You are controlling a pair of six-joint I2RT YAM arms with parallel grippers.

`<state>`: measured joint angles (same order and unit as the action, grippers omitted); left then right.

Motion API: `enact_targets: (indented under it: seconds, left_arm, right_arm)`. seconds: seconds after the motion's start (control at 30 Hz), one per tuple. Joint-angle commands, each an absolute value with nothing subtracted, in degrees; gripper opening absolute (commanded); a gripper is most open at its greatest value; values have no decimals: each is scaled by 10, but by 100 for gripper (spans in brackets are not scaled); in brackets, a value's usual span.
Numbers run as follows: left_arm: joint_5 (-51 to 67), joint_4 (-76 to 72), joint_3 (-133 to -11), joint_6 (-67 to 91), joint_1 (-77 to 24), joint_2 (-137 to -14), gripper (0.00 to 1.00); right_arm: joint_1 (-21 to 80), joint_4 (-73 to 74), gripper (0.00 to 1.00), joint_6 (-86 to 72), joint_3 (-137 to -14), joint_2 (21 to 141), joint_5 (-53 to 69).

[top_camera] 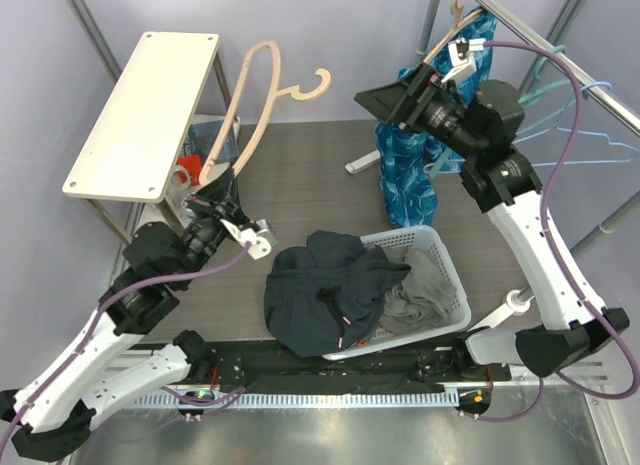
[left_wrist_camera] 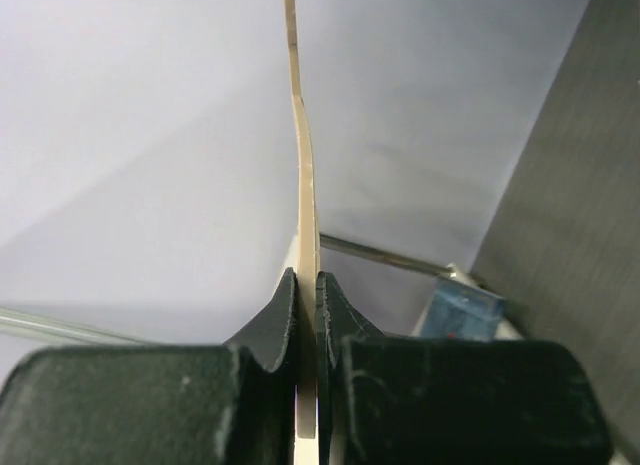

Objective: Place the shorts on the hanger

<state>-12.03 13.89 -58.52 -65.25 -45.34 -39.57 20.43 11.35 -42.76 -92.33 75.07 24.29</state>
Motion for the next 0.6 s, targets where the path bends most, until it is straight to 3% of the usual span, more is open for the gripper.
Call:
enact_targets:
  seconds: [0.0,0.2,0.43,0.57]
  left_arm:
    - [-166,-46,-539,-839,-453,-418,0]
    - [-178,-176,-490,-921,-457,-449,0]
    - [-217,-232,-486,-948,-472,-483,0]
    - [-240,-260,-490,-952,-485,-508,0]
  right_arm:
    - [264,19,89,-479,-958,787,135]
    - [305,44,89,-526,-1023,884,56]
    - [317,61,89,-584,-1070,946,11]
    - [333,68,81,-620,-1090,973,-32]
